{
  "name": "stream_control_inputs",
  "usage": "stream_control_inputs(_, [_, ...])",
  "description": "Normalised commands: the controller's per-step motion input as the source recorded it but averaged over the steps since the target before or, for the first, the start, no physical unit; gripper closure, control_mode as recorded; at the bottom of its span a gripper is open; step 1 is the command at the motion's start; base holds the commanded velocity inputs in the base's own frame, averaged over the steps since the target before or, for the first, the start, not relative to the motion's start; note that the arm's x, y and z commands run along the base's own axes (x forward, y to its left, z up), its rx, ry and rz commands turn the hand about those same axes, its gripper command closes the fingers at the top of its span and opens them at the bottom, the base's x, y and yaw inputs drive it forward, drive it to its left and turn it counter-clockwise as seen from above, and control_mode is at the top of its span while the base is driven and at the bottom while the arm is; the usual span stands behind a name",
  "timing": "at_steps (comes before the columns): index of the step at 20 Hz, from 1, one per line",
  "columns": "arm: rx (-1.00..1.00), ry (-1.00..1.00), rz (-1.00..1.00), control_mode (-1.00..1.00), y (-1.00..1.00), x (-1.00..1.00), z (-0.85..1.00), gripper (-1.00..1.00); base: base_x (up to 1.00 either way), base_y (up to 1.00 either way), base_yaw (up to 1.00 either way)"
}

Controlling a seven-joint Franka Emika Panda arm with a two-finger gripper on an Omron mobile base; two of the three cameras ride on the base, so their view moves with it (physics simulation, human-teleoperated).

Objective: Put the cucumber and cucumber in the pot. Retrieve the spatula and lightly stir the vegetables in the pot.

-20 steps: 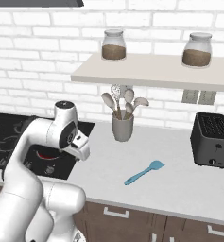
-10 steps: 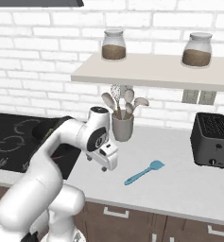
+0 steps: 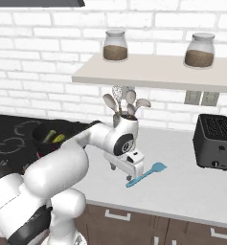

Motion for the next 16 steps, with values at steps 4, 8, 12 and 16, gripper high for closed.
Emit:
stream_control_inputs(4, [0.00,0.00,0.00,-1.00,-0.29,0.17,-0.43,-1.00,0.00,0.00,0.00])
stream_control_inputs(8, [0.00,0.00,0.00,-1.00,-0.38,0.21,-0.47,-1.00,0.00,0.00,0.00])
stream_control_inputs(12, [0.00,0.00,0.00,-1.00,-0.42,0.22,-0.27,-1.00,0.00,0.00,0.00])
stream_control_inputs(16, [0.00,0.00,0.00,-1.00,-0.17,0.27,-0.05,-1.00,0.00,0.00,0.00])
